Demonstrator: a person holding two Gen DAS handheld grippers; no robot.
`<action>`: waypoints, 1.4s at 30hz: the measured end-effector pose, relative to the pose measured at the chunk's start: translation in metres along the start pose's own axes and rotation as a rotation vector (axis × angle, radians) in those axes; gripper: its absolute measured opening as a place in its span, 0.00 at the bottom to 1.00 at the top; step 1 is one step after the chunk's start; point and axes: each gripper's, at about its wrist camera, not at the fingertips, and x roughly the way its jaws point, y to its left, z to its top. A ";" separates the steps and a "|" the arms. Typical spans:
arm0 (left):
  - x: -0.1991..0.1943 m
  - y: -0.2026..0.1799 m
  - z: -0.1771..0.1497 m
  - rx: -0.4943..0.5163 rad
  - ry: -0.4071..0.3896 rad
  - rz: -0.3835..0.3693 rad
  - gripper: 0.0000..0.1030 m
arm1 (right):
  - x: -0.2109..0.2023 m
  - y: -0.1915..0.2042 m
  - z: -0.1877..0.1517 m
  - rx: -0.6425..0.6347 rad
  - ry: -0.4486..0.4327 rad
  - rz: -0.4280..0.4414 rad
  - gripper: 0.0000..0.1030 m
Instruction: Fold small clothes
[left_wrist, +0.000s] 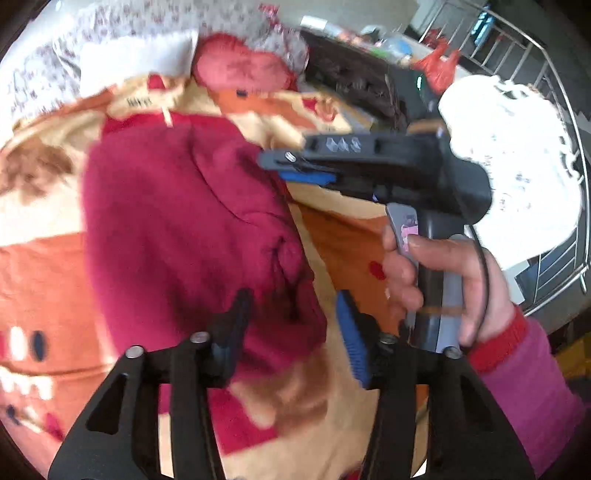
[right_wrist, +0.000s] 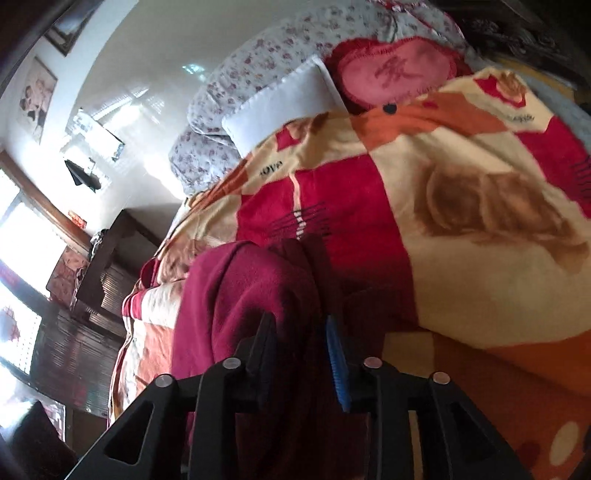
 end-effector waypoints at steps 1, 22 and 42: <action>-0.014 0.003 -0.004 0.014 -0.028 0.025 0.56 | -0.006 0.001 -0.002 -0.005 -0.003 0.008 0.38; 0.009 0.070 -0.071 -0.039 0.048 0.255 0.58 | -0.014 0.012 -0.108 -0.089 0.110 -0.111 0.14; -0.016 0.064 -0.064 -0.034 0.005 0.302 0.58 | -0.027 0.028 -0.133 -0.046 0.080 0.099 0.12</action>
